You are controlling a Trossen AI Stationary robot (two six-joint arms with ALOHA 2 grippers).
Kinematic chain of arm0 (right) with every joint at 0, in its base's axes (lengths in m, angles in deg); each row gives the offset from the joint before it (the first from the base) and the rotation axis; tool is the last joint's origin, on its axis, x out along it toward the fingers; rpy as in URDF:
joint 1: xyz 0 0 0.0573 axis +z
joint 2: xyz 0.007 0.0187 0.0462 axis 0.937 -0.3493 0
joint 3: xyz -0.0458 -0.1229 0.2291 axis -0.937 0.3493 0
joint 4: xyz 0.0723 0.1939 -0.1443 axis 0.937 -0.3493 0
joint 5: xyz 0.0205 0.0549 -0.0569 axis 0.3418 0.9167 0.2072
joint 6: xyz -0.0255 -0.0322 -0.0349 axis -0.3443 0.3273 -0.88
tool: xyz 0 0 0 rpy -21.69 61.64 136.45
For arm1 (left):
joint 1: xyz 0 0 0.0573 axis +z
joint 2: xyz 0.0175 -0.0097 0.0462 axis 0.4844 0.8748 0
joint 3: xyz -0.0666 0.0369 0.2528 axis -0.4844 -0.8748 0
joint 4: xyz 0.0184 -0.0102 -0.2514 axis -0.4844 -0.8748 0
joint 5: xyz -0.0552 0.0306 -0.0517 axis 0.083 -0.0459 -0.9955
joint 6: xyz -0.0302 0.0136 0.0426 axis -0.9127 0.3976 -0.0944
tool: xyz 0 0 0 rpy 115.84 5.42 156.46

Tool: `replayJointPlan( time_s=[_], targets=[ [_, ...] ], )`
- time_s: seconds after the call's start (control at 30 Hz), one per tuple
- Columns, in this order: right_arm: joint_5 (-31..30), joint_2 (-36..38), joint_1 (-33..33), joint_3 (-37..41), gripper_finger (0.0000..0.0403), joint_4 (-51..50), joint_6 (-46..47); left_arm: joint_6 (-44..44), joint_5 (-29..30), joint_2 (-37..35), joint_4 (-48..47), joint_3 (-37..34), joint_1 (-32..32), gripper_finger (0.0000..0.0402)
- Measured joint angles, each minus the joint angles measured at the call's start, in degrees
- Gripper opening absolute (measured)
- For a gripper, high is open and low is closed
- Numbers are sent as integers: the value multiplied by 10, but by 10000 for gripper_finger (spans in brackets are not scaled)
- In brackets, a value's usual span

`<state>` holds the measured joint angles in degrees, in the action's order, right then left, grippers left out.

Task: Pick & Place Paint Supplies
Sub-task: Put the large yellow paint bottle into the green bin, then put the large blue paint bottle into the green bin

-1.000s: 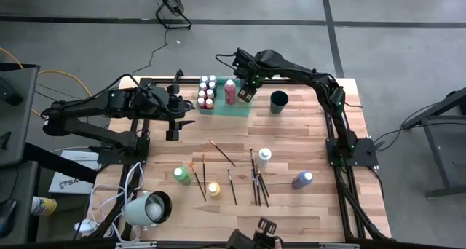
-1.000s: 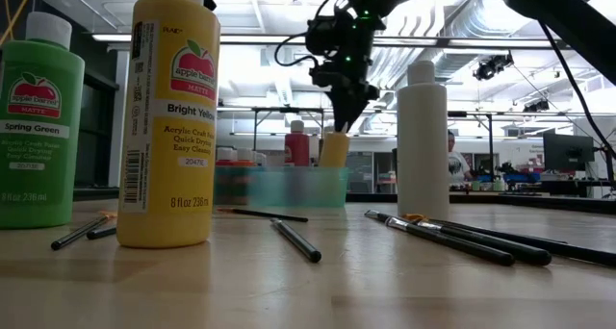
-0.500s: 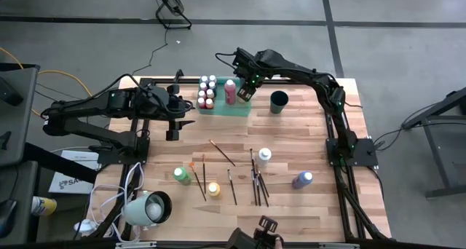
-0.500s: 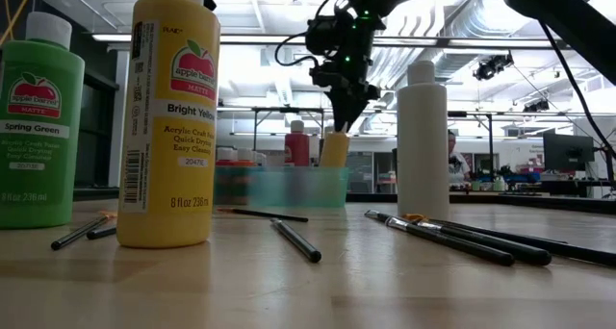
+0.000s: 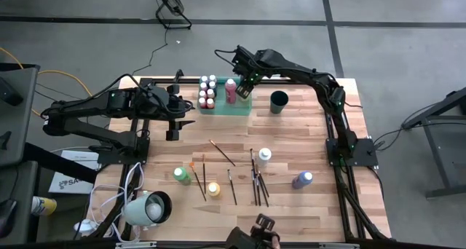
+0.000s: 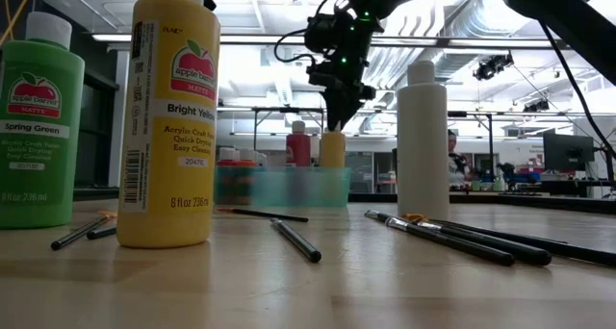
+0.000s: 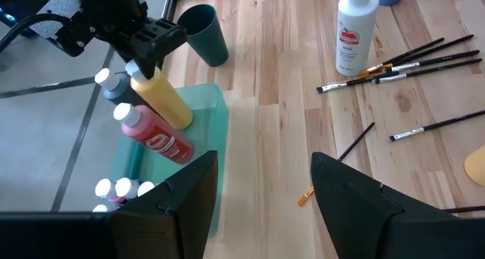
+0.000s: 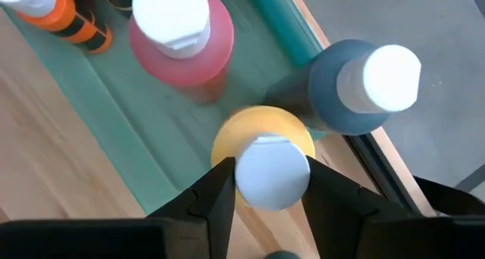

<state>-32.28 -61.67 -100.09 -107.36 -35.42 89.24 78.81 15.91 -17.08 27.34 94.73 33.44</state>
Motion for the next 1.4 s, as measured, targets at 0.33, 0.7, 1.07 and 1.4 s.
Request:
replayJointPlan(
  time_s=[0.33, 0.7, 1.07, 1.4],
  targets=[
    [-17, 2, 0, 0, 198, 3, 12, 0, 0, 0, 0, 0, 0, 207],
    [-8, 54, -7, -1, 229, -22, 35, -5, 0, 0, -9, 0, 0, 207],
    [76, 151, 28, -1, 217, -219, 65, -5, 0, -1, -15, 0, 0, 207],
    [30, 276, 148, 31, 206, -236, 142, 0, 21, -57, 18, -61, 0, 207]
  ],
)
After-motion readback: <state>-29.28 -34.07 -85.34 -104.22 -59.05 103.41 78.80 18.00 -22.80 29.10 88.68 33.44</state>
